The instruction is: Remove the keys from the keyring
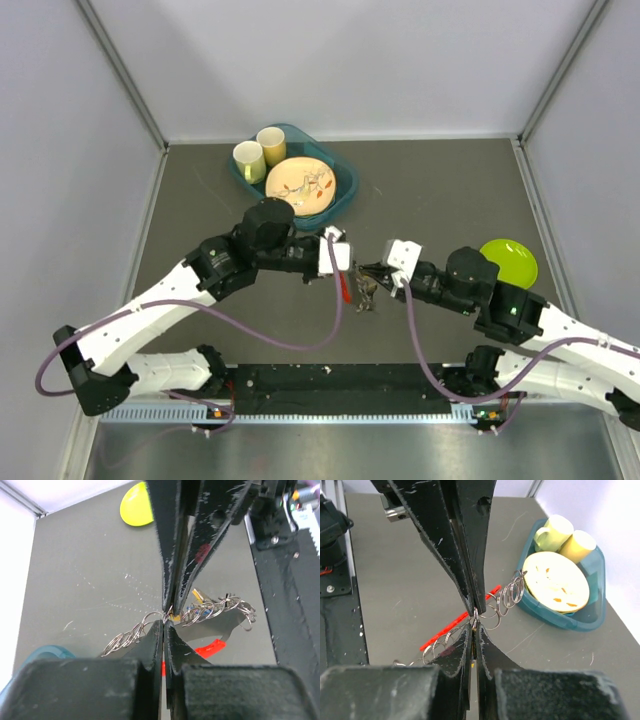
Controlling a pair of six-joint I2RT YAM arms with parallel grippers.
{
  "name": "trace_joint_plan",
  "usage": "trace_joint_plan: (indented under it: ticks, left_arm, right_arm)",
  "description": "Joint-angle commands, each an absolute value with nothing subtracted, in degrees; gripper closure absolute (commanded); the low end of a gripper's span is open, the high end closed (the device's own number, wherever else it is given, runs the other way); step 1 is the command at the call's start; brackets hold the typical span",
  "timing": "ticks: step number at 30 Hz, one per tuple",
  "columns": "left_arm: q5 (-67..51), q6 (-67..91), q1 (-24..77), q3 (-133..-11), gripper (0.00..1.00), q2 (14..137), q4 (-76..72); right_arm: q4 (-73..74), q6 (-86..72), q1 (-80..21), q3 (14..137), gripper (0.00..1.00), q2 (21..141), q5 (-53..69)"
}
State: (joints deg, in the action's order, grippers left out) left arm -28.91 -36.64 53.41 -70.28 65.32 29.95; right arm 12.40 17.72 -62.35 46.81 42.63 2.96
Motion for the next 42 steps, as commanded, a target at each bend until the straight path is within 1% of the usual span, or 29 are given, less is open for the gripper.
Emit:
trace_joint_plan:
  ticks: [1, 5, 13, 19, 24, 28, 31, 36, 40, 42]
  left_arm:
    - [-34.4, -22.6, 48.4, -67.5, 1.00, 62.0, 16.1]
    - [-36.9, -16.8, 45.0, -61.6, 1.00, 59.1, 7.4]
    - [-38.2, -8.9, 43.6, -59.3, 1.00, 57.5, 0.6]
    - [-36.0, -0.4, 43.3, -55.4, 1.00, 56.8, -8.2]
    - [-31.0, 7.6, 43.3, -51.9, 1.00, 55.5, -16.2]
    - [-24.6, 12.8, 43.3, -48.9, 1.00, 54.0, -19.1]
    - [-20.1, 13.6, 43.4, -47.5, 1.00, 52.9, -19.3]
    - [-18.6, 12.7, 43.3, -46.9, 1.00, 52.9, -17.8]
    - [-17.0, 12.7, 43.3, -46.4, 1.00, 52.6, -17.8]
    - [-15.6, 12.9, 43.3, -46.4, 1.00, 52.4, -17.2]
  right_arm:
    - [7.6, 16.1, -62.5, 46.8, 1.00, 40.1, 1.1]
    - [7.6, 15.6, -62.4, 46.5, 1.00, 39.4, 0.5]
    - [7.3, 14.9, -62.5, 46.7, 1.00, 39.5, 0.8]
    - [7.2, 15.3, -62.5, 46.6, 1.00, 40.6, 1.0]
    - [9.2, 17.0, -62.5, 47.6, 1.00, 42.2, 1.1]
    - [11.3, 19.1, -62.5, 47.5, 1.00, 43.5, -2.1]
    - [13.1, 20.5, -62.3, 48.6, 1.00, 44.8, -2.6]
    - [14.4, 23.3, -62.6, 50.0, 1.00, 47.3, -3.1]
    - [19.5, 25.9, -63.4, 53.2, 1.00, 50.9, -5.7]
    - [20.5, 26.8, -63.5, 53.9, 1.00, 52.1, -5.2]
